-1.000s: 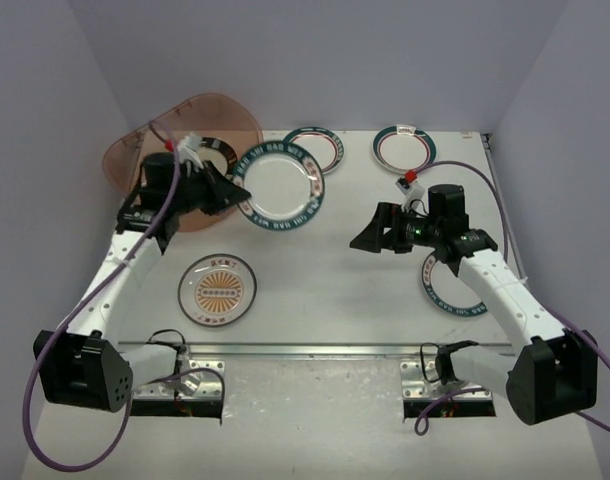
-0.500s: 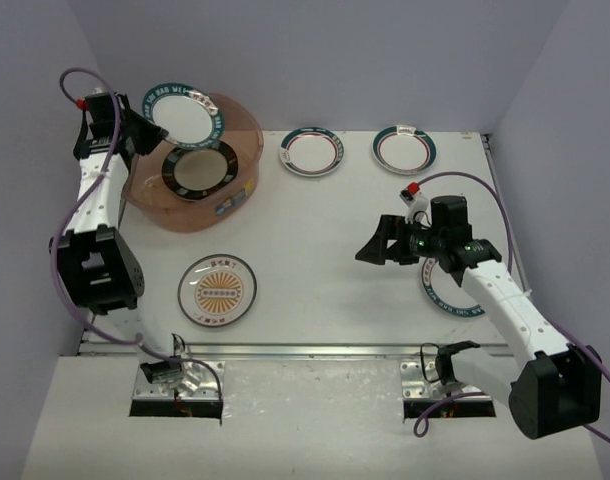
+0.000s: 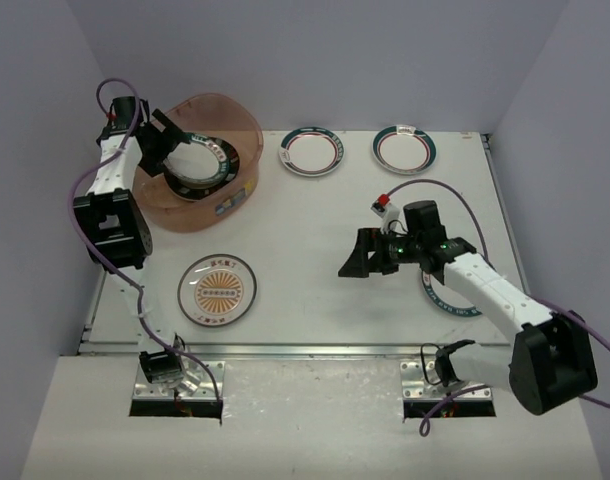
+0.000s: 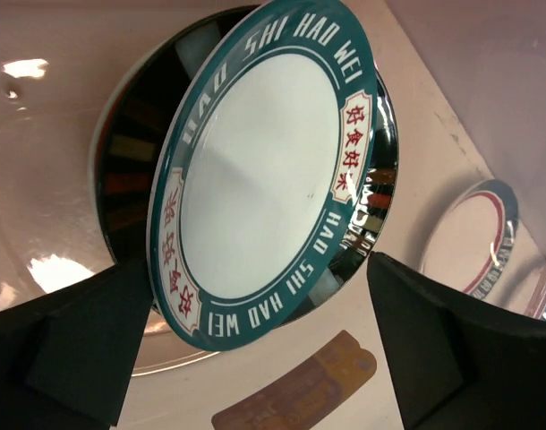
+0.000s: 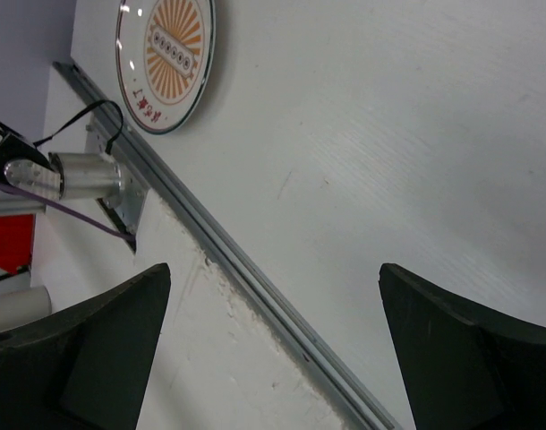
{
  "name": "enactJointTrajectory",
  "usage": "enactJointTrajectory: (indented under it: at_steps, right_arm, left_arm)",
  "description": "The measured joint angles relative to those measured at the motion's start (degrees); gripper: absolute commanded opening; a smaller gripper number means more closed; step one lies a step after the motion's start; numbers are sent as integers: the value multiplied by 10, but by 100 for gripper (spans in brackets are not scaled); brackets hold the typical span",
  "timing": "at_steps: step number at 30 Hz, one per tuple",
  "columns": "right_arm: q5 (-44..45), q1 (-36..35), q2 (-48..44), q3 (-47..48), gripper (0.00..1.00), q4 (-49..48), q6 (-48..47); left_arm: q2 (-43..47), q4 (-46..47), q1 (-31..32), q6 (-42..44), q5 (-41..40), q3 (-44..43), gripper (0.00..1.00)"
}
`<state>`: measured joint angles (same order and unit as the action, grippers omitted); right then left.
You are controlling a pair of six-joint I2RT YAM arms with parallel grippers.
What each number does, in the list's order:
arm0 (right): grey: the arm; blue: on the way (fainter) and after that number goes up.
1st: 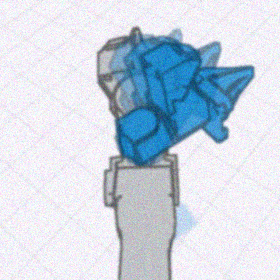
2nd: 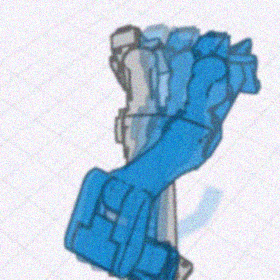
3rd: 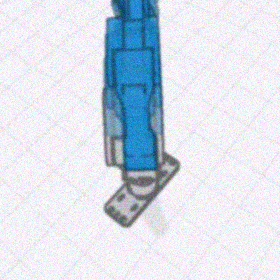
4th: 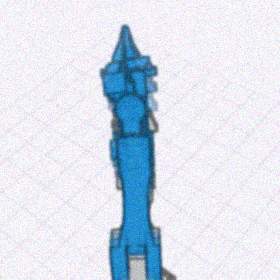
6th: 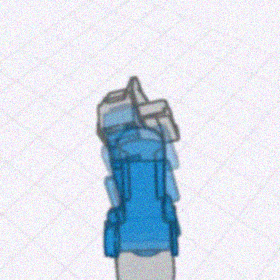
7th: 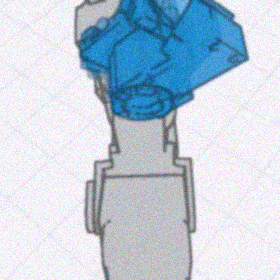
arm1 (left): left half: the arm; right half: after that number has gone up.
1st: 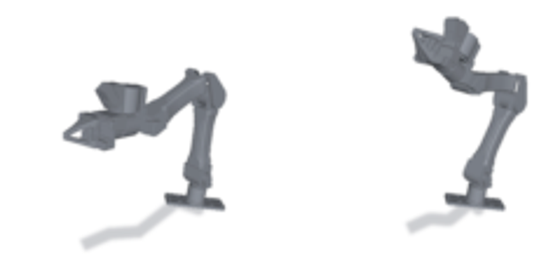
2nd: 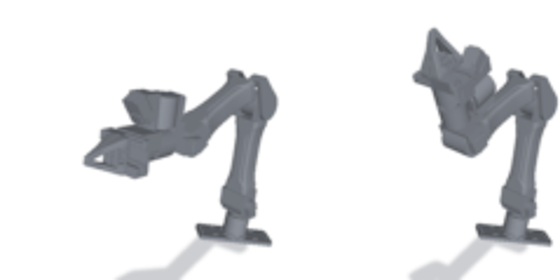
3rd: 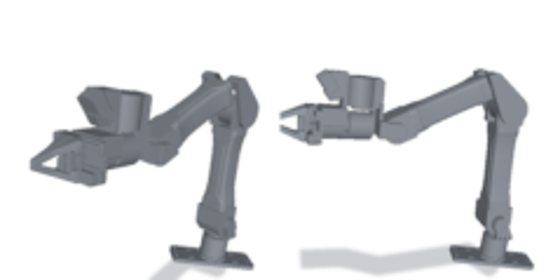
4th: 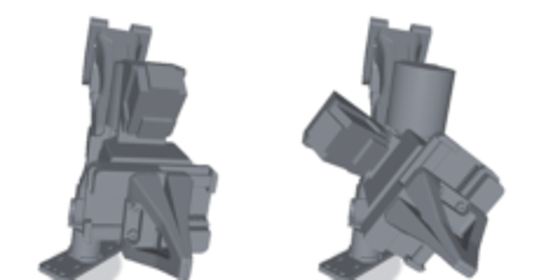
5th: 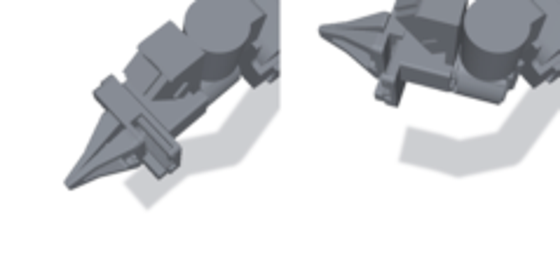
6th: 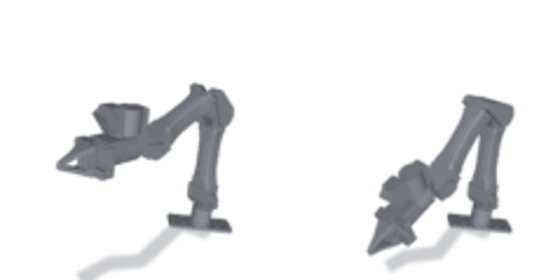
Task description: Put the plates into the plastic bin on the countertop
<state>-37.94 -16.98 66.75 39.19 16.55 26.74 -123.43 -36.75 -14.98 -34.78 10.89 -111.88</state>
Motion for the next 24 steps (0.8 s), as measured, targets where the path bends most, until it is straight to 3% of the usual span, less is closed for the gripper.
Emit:
enactJointTrajectory:
  at_steps: [8,14,24]
  right_arm:
    - [33,-123,178,33,99,-76,36]
    - [52,-195,343,143,99,-142,86]
    - [81,-248,497,259,99,-227,190]
  left_arm:
    - [-16,-66,8,33,-51,-58,100]
    - [-38,-96,13,58,-54,-54,100]
    - [-118,-157,47,93,-60,-131,100]
